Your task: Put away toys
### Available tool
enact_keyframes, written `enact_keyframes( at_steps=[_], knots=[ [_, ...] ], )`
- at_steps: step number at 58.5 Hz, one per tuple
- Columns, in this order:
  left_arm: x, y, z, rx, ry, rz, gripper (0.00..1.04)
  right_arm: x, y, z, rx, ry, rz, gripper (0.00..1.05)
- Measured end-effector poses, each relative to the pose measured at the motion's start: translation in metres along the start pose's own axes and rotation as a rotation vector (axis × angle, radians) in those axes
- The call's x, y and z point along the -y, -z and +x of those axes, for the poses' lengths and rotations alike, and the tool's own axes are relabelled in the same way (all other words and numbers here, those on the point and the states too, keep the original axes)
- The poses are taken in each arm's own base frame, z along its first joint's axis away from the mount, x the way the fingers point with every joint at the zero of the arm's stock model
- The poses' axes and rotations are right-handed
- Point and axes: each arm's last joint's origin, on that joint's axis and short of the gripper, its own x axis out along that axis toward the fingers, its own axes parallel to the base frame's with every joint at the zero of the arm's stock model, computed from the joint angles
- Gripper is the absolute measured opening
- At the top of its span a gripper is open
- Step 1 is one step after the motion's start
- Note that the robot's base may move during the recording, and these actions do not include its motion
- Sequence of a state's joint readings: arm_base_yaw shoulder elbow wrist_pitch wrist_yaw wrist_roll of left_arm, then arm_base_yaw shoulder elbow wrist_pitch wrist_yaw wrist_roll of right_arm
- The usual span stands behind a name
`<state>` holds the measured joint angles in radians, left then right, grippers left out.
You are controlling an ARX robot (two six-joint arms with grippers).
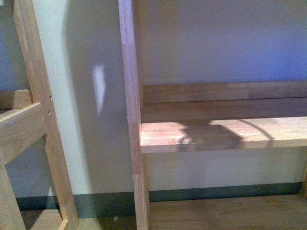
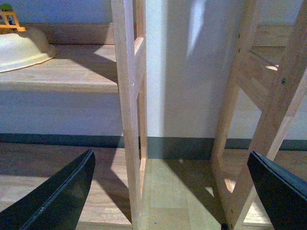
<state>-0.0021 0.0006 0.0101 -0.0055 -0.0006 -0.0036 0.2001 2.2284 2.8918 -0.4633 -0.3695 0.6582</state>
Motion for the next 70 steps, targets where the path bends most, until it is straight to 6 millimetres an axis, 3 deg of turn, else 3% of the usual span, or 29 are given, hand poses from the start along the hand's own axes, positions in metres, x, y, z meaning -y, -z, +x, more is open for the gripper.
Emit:
enact_keyframes(
  at_steps=[13,17,31,32,35,42,46,51,60,70],
  knots=[
    [0.0,0.0,0.0,0.0,0.0,0.0,0.98,0.002,0.004,0.004,-0.011,-0.009,-0.025,0.1],
    [0.0,0.0,0.0,0.0,0.0,0.0,0.98,0.002,0.003,0.004,-0.002,-0.001,-0.038,0.24],
    [0.0,0.0,0.0,0.0,0.0,0.0,0.98,0.003,0.002,0.004,0.05,0.063,-0.112,0.58],
    [0.0,0.0,0.0,0.0,0.0,0.0,0.98,0.002,0.002,0.004,0.059,0.083,-0.125,0.66],
    [0.0,0.0,0.0,0.0,0.0,0.0,0.98,0.001,0.002,0.003,0.063,0.092,-0.136,0.7],
    [0.0,0.0,0.0,0.0,0.0,0.0,0.98,-0.005,-0.006,-0.005,0.116,0.166,-0.218,0.94],
    [0.0,0.0,0.0,0.0,0.0,0.0,0.98,-0.01,-0.013,-0.011,0.183,0.23,-0.266,1.0],
    [0.0,0.0,0.0,0.0,0.0,0.0,0.98,-0.021,-0.024,-0.029,0.263,0.272,-0.312,0.98],
    [0.0,0.0,0.0,0.0,0.0,0.0,0.98,-0.06,-0.038,-0.087,0.402,0.259,-0.412,0.98],
    [0.0,0.0,0.0,0.0,0.0,0.0,0.98,-0.093,-0.027,-0.144,0.47,0.226,-0.476,0.98]
  ],
)
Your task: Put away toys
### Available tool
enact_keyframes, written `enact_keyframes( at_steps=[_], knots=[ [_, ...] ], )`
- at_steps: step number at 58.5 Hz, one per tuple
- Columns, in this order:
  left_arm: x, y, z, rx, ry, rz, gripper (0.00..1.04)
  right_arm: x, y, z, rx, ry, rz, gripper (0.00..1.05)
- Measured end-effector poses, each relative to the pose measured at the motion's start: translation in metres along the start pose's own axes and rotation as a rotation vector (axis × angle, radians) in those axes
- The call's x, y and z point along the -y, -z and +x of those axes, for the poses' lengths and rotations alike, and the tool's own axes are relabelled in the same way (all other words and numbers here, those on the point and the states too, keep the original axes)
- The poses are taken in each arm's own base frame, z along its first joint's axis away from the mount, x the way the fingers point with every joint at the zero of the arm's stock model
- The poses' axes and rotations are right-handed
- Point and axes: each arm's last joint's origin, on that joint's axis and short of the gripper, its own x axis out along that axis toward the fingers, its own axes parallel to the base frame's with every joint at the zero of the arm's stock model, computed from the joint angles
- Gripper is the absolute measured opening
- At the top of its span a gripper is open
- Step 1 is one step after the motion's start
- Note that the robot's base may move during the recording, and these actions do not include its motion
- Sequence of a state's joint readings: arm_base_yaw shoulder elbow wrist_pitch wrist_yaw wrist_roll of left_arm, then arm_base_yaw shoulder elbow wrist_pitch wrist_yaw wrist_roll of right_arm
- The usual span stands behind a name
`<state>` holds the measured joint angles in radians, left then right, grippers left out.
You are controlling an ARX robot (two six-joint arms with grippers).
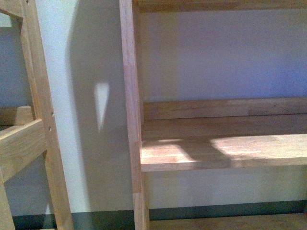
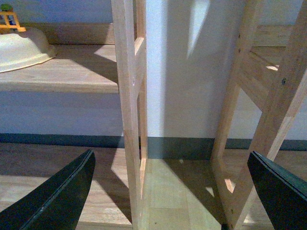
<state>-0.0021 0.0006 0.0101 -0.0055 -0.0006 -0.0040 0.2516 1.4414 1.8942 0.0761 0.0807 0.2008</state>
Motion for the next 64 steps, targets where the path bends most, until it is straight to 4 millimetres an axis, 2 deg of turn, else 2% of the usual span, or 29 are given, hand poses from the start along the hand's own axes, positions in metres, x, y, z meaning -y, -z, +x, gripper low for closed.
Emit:
enact_keyframes(
  at_steps=[6,13,16,17,20,26,29,35,42,48,59,64],
  knots=[
    [0.0,0.0,0.0,0.0,0.0,0.0,0.98,-0.007,0.003,-0.033,0.012,-0.006,-0.036,0.98],
    [0.0,0.0,0.0,0.0,0.0,0.0,0.98,-0.01,0.017,-0.071,0.011,0.014,-0.086,0.98],
    [0.0,0.0,0.0,0.0,0.0,0.0,0.98,-0.011,0.023,-0.094,0.012,0.023,-0.104,0.98],
    [0.0,0.0,0.0,0.0,0.0,0.0,0.98,-0.011,0.026,-0.109,0.013,0.027,-0.114,0.98],
    [0.0,0.0,0.0,0.0,0.0,0.0,0.98,-0.011,0.027,-0.125,0.022,0.033,-0.119,0.98],
    [0.0,0.0,0.0,0.0,0.0,0.0,0.98,-0.004,0.033,-0.172,0.033,0.058,-0.161,0.98],
    [0.0,0.0,0.0,0.0,0.0,0.0,0.98,0.0,0.039,-0.186,0.021,0.064,-0.173,0.98],
    [0.0,0.0,0.0,0.0,0.0,0.0,0.98,0.017,0.061,-0.219,-0.038,0.115,-0.212,0.98],
    [0.0,0.0,0.0,0.0,0.0,0.0,0.98,0.039,0.101,-0.25,-0.145,0.162,-0.248,0.98],
    [0.0,0.0,0.0,0.0,0.0,0.0,0.98,0.054,0.134,-0.272,-0.199,0.209,-0.254,0.98],
    [0.0,0.0,0.0,0.0,0.0,0.0,0.98,0.066,0.183,-0.301,-0.246,0.248,-0.257,0.98],
    [0.0,0.0,0.0,0.0,0.0,0.0,0.98,0.069,0.203,-0.313,-0.409,0.218,-0.277,0.85]
  ],
)
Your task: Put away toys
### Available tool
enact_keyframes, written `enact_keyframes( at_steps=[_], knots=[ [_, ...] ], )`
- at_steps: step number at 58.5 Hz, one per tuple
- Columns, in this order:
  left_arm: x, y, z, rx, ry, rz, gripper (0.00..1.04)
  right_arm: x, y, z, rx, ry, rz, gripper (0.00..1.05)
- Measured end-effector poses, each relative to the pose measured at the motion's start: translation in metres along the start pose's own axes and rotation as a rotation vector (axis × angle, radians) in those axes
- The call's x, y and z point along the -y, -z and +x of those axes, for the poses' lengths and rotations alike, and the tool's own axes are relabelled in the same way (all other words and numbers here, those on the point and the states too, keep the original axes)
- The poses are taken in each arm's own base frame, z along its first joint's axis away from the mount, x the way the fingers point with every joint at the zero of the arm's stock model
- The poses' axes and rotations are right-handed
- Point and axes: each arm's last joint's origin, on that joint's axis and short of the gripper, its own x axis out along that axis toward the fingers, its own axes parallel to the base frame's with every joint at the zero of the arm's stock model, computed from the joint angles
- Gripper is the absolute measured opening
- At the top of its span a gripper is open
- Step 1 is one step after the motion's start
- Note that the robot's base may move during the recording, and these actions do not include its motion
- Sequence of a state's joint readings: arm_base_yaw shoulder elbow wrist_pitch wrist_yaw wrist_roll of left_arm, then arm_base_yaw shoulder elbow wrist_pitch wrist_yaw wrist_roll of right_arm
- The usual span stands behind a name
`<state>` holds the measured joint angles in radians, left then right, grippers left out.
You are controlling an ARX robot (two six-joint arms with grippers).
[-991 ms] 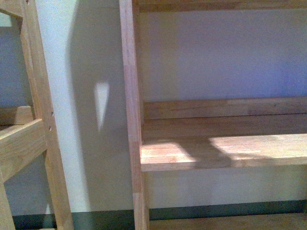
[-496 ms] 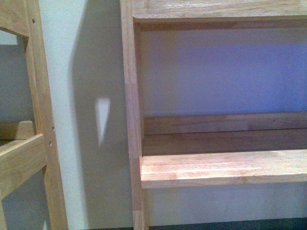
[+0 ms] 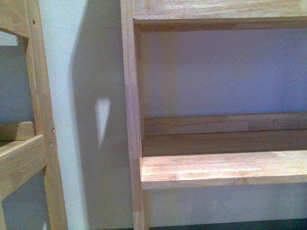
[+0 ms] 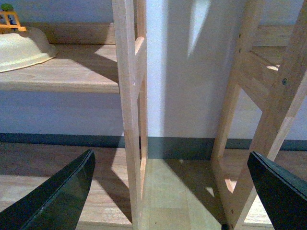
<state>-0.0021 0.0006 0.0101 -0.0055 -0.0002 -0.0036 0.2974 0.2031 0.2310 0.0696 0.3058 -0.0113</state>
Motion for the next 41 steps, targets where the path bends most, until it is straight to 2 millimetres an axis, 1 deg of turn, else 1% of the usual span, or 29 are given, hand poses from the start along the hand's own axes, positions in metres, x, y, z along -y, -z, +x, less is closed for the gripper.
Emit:
enact_keyframes(
  at_steps=[1,4,6,9,12,14,20,24,27,29,32,41],
  knots=[
    [0.0,0.0,0.0,0.0,0.001,0.0,0.98,0.0,0.002,0.0,-0.011,-0.004,-0.004,0.85],
    [0.0,0.0,0.0,0.0,0.0,0.0,0.98,0.0,0.019,-0.001,-0.082,-0.027,-0.025,0.76],
    [0.0,0.0,0.0,0.0,0.0,0.0,0.98,0.001,0.024,-0.001,-0.099,-0.023,-0.03,0.73],
    [0.0,0.0,0.0,0.0,0.0,0.0,0.98,0.003,0.031,-0.001,-0.115,-0.022,-0.034,0.64],
    [0.0,0.0,0.0,0.0,0.0,0.0,0.98,0.005,0.034,-0.002,-0.115,-0.022,-0.033,0.57],
    [0.0,0.0,0.0,0.0,0.0,0.0,0.98,0.007,0.034,-0.002,-0.106,-0.021,-0.031,0.5],
    [0.0,0.0,0.0,0.0,0.0,0.0,0.98,0.009,0.036,-0.003,-0.094,-0.021,-0.029,0.35],
    [0.0,0.0,0.0,0.0,0.0,0.0,0.98,0.014,0.041,-0.003,-0.097,-0.05,-0.027,0.24],
    [0.0,0.0,0.0,0.0,0.0,0.0,0.98,0.018,0.043,-0.003,-0.098,-0.037,-0.027,0.17],
    [0.0,0.0,0.0,0.0,0.0,0.0,0.98,0.02,0.044,-0.004,-0.099,-0.014,-0.028,0.11],
    [0.0,0.0,0.0,0.0,0.0,0.0,0.98,0.021,0.047,-0.004,-0.101,-0.01,-0.029,0.03],
    [0.0,0.0,0.0,0.0,0.0,0.0,0.98,0.021,0.051,-0.004,-0.1,-0.011,-0.029,0.04]
  ],
)
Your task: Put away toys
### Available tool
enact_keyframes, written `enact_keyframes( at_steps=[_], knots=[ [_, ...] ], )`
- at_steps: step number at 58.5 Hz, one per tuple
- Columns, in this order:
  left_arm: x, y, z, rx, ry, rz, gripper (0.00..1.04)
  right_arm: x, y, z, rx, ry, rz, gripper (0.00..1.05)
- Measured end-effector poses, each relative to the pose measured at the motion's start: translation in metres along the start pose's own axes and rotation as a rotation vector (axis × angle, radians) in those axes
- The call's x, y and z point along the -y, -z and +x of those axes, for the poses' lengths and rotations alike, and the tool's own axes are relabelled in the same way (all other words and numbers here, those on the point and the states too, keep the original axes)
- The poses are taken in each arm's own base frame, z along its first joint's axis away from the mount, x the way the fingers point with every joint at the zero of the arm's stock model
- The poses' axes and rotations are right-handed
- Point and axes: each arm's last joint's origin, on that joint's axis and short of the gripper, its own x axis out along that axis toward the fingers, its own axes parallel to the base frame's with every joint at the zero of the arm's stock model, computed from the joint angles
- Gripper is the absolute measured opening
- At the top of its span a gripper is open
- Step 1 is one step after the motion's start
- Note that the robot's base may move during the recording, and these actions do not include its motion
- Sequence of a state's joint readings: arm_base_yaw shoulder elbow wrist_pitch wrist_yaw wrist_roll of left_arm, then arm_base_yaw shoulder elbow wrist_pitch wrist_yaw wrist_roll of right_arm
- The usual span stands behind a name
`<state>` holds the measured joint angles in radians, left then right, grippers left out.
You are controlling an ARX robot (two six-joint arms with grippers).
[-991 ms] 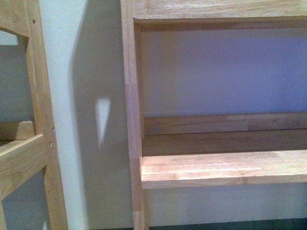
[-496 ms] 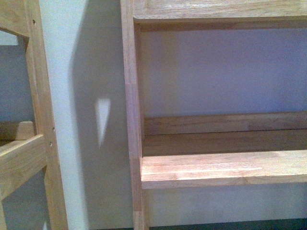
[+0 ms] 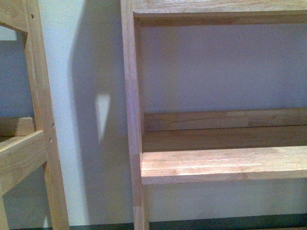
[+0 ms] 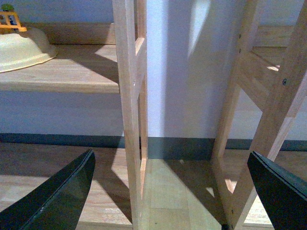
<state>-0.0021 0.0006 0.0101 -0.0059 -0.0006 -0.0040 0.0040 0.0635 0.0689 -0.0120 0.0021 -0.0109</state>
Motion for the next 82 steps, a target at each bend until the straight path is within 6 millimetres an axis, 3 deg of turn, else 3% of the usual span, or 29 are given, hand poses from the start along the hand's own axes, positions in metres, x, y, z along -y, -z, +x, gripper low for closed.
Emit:
enact_keyframes(
  at_steps=[19,37,68,71,82],
  knots=[
    [0.0,0.0,0.0,0.0,0.0,0.0,0.98,0.0,0.014,0.0,0.004,0.0,0.0,0.04],
    [0.0,0.0,0.0,0.0,0.0,0.0,0.98,0.0,0.014,-0.001,0.01,0.0,-0.001,0.04],
    [0.0,0.0,0.0,0.0,0.0,0.0,0.98,0.0,0.014,-0.001,0.01,0.0,0.0,0.93],
    [0.0,0.0,0.0,0.0,0.0,0.0,0.98,0.0,0.014,-0.001,0.01,0.0,0.001,0.99],
    [0.0,0.0,0.0,0.0,0.0,0.0,0.98,0.0,0.014,-0.001,0.01,0.0,0.0,0.98]
  ],
)
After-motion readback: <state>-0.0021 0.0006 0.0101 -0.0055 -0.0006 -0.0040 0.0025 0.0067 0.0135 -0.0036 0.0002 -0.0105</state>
